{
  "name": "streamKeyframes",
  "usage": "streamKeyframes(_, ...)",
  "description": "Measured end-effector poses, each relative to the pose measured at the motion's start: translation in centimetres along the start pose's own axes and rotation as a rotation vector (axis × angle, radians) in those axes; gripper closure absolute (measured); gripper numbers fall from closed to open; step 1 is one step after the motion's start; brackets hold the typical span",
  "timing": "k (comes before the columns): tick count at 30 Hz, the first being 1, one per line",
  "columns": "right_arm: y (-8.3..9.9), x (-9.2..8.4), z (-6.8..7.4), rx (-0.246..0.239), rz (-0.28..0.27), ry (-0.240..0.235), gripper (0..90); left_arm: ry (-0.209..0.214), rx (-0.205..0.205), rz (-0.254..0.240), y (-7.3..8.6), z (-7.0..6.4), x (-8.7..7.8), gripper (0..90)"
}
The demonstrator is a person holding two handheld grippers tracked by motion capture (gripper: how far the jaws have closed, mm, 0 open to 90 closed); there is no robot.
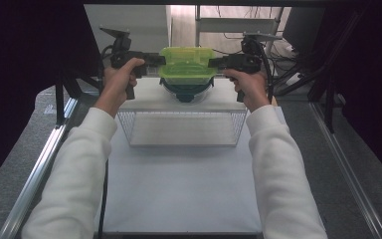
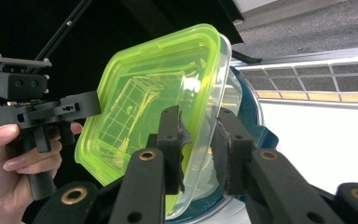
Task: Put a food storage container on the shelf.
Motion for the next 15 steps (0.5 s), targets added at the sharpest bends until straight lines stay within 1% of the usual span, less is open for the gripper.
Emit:
streamKeyframes(3,-0.1,0.2,-0.2,0.029,-0.007,-0.003,71.0,0.005,-0.012,-0.005,-0.1,0.4,0.3,71.9)
streamKeyframes(5,-0.2,0.3,-0.3,0.048,-0.013,-0.007,70.4,-0.001,-0.009,-0.010,-0.2,0.5,0.4,70.5)
streamKeyframes(9,-0.2,0.4,-0.4,0.058,-0.012,-0.015,69.2,0.009,-0.012,-0.013,-0.2,0.7,0.6,68.3)
streamKeyframes(11,-0.2,0.4,-0.4,0.055,-0.014,-0.012,68.6,0.008,-0.011,-0.014,-0.2,0.7,0.7,66.1)
streamKeyframes(12,-0.3,0.4,-0.4,0.048,-0.018,-0.003,67.1,-0.006,-0.003,-0.023,-0.3,0.7,0.9,65.2)
streamKeyframes(13,-0.3,0.4,-0.4,0.045,-0.023,0.010,64.2,-0.017,-0.004,-0.030,-0.3,0.7,1.0,63.4)
streamKeyframes(14,-0.3,0.4,-0.4,0.037,-0.026,0.024,61.1,-0.017,-0.004,-0.030,-0.3,0.7,1.0,60.2)
streamKeyframes(15,-0.3,0.3,-0.4,0.028,-0.030,0.032,58.8,-0.037,-0.010,-0.035,-0.4,0.8,1.1,54.2)
Point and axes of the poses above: each handheld gripper's, and its own axes: x roughly forward along the jaws, y roughly out of its underside, z roughly to its left, the point moved 7 cm from there along x, roughly forward along the jaws, and after that the axes turned 13 degrees about z, right-handed, at the moved point
